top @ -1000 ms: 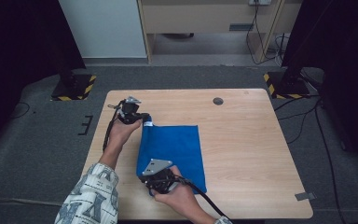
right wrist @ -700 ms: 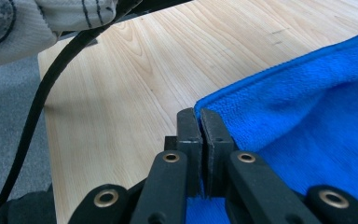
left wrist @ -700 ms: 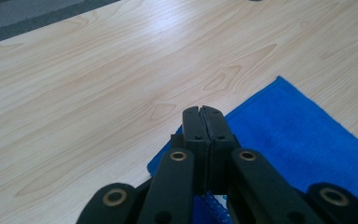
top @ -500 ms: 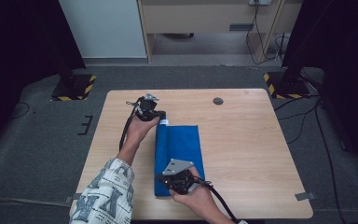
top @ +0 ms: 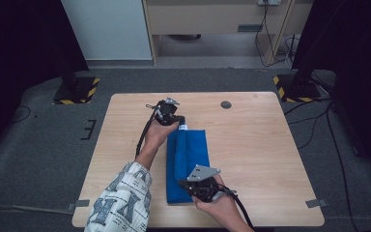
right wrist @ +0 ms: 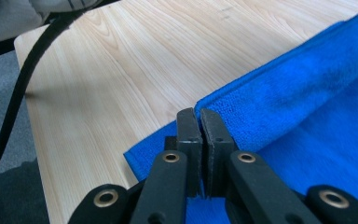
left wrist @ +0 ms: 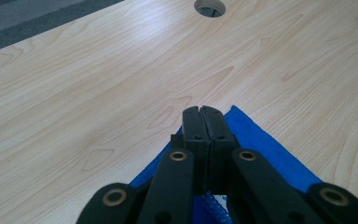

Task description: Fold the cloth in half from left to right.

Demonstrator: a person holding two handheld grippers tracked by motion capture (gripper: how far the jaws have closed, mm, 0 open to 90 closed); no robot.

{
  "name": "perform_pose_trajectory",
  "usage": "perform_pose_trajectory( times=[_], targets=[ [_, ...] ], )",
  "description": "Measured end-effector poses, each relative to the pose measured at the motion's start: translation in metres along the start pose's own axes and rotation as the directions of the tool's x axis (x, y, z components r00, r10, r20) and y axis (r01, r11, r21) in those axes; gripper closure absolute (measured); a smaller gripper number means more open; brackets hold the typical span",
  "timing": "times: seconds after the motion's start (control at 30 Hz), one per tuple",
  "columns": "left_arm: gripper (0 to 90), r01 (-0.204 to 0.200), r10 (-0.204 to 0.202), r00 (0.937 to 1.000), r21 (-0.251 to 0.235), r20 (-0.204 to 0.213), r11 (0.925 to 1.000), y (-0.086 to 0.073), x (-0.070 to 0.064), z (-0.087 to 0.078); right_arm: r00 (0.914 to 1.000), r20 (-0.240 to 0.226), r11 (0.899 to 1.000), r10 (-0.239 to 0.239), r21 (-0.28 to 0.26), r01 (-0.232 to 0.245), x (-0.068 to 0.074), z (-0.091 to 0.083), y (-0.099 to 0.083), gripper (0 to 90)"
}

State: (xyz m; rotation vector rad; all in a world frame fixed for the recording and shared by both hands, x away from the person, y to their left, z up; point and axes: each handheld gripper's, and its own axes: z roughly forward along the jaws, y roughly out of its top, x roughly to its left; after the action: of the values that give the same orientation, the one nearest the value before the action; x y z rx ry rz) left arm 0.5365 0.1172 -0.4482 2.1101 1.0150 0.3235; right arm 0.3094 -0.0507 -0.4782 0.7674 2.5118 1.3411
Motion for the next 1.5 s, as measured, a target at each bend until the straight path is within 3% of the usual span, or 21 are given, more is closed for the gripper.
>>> perform_pose_trajectory(
  times=[0.4, 1.0, 1.5],
  targets=[
    [89.4, -0.009, 0.008, 0.9995, 0.016, 0.031, 0.9998, 0.003, -0.015, 0.018, 0.9991, 0.032, 1.0, 0.027, 0.002, -0.027, -0.01, -0.018, -0.014, 87.8],
    [89.4, -0.007, 0.005, 0.9986, 0.026, 0.053, 0.9996, 0.004, -0.026, 0.031, 0.9977, 0.047, 0.999, 0.05, 0.001, -0.05, -0.015, -0.028, -0.025, 87.4],
    [89.3, 0.006, -0.008, 0.9991, 0.051, 0.042, 0.9987, 0.0, -0.029, 0.044, 0.9953, 0.062, 0.995, 0.074, 0.068, -0.078, -0.022, -0.026, -0.042, 84.7]
  ],
)
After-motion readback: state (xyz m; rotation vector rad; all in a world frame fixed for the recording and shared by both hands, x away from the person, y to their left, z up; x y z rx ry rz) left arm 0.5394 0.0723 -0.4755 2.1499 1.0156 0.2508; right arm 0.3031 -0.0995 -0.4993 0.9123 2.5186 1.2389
